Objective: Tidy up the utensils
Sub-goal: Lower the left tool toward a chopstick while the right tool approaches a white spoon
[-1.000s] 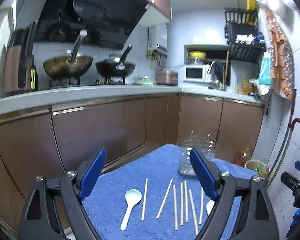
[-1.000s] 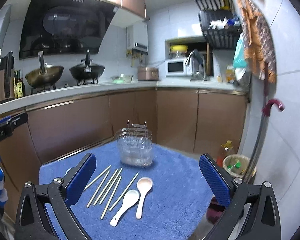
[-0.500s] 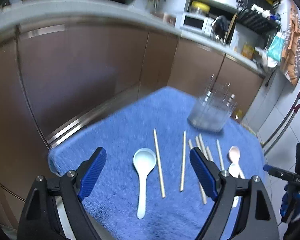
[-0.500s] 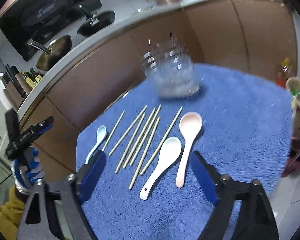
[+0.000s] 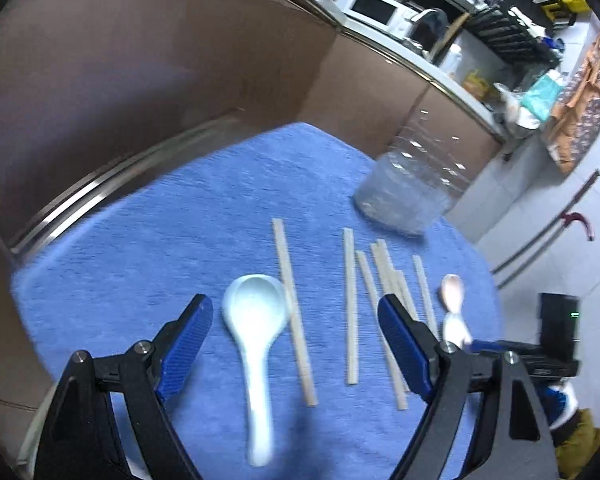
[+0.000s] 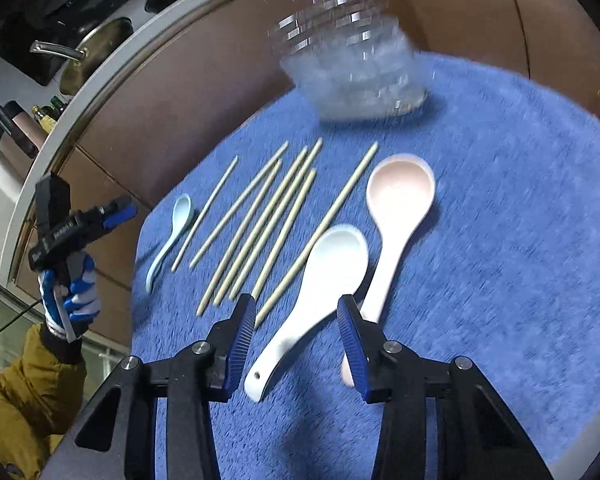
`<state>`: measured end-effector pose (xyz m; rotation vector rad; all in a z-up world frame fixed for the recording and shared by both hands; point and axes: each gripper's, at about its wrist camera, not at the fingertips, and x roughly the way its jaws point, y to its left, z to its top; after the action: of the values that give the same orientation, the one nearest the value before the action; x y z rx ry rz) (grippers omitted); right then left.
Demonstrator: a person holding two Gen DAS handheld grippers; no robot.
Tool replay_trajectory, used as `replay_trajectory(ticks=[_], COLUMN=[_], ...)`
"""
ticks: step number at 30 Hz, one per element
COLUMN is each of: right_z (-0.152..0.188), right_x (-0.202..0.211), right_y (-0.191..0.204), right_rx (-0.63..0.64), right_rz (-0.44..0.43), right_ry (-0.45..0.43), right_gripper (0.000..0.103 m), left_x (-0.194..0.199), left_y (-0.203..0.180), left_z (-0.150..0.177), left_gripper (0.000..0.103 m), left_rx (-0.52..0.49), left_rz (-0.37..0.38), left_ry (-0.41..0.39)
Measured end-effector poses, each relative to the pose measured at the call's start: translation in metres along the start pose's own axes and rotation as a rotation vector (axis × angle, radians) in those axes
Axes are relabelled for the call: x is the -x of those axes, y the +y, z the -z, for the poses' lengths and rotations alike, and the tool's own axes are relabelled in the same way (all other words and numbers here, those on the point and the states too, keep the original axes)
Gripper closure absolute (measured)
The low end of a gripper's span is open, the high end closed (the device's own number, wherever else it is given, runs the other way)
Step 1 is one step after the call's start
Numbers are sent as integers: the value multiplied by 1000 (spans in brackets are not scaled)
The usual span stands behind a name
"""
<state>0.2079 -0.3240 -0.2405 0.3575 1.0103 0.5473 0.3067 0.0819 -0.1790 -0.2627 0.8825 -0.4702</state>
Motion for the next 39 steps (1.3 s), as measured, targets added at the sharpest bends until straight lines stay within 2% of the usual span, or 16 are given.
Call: replay_trajectory(ticks=[5, 13, 16, 18, 21, 28, 30, 37, 39], right_z=[-4, -10, -15, -21, -29, -44, -49, -57, -57], right_x=[-11, -8, -9, -10, -15, -29, -33, -29, -28], right_y=[-9, -21, -24, -26, -28, -34, -36, -51, -54], right_rx=[-64, -137, -148, -149, -144, -133, -126, -155, -160], right_rz=[3, 7, 2, -1, -5, -36, -47, -107, -121], right_ry=[31, 37, 32, 31, 37, 66, 84, 95, 104], right_gripper=[63, 63, 63, 63, 63, 64, 67, 68, 72], left_x=[-31, -97, -117, -127, -143, -170, -180, -189, -192], left_y=[-28, -68, -72, -70, -67, -71, -72, -83, -87], left_z=[-21, -38, -39, -42, -47, -54, -53, -53, -53], left_gripper=[20, 22, 34, 46, 57, 69, 75, 76, 78], left_rx=[-11, -140, -166, -158, -151, -181, -184, -199, -208], left_rz=[81, 9, -23, -45, -66, -118, -135, -162, -179], left_ry=[92, 246, 293, 316, 353, 410, 433, 451, 453])
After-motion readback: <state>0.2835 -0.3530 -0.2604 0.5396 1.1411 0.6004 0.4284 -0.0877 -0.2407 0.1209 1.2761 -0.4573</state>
